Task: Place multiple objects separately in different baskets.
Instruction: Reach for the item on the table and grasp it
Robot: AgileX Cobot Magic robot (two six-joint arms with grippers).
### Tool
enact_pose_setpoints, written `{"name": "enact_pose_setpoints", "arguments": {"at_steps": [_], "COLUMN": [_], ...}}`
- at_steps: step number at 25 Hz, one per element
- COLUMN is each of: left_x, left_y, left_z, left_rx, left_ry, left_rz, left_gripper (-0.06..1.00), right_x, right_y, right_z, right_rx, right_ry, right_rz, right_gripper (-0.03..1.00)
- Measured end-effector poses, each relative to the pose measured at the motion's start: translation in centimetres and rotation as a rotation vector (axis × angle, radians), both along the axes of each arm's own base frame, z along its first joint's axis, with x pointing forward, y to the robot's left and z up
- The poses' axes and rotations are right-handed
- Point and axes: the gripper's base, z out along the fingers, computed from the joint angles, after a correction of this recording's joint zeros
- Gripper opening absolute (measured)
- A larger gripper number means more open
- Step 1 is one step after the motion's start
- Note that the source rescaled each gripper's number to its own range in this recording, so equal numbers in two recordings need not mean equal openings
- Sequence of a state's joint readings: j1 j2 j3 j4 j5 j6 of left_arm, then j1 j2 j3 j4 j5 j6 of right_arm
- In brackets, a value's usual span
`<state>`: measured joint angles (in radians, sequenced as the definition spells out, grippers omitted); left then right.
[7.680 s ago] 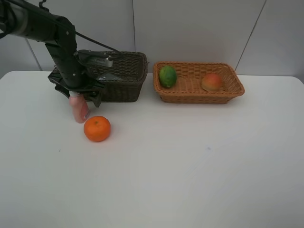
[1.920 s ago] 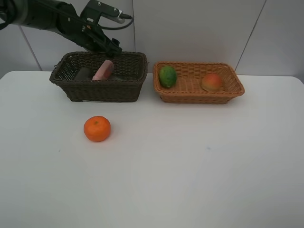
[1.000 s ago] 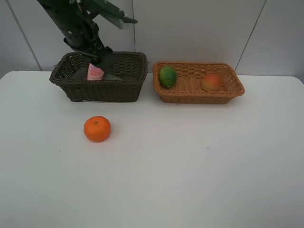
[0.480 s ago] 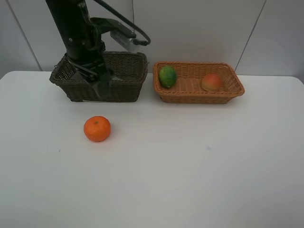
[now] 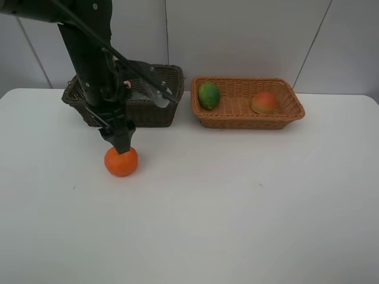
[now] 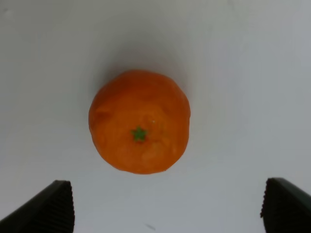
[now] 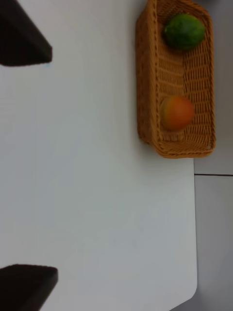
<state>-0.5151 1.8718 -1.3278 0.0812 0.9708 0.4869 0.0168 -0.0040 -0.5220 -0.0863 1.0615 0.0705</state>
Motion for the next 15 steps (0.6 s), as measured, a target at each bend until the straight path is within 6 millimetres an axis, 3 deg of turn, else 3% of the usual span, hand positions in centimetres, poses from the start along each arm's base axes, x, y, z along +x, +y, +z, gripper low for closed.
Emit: {"name": "enact_pose_setpoints", "arguments": {"at_steps": [15], "left_x": [0.0], "left_y": [0.3], "left_z": [-4.8], "left_rx": [-0.013], "left_ry": [-0.016], "left_rz": [-0.116], "left_gripper": [1.0], "right_x": [0.0], "right_y": [0.0], "right_z": [0.0], "right_rx": [0.0], "right_ry": [0.0], "right_rz": [0.0], "right_gripper": [0.88]}}
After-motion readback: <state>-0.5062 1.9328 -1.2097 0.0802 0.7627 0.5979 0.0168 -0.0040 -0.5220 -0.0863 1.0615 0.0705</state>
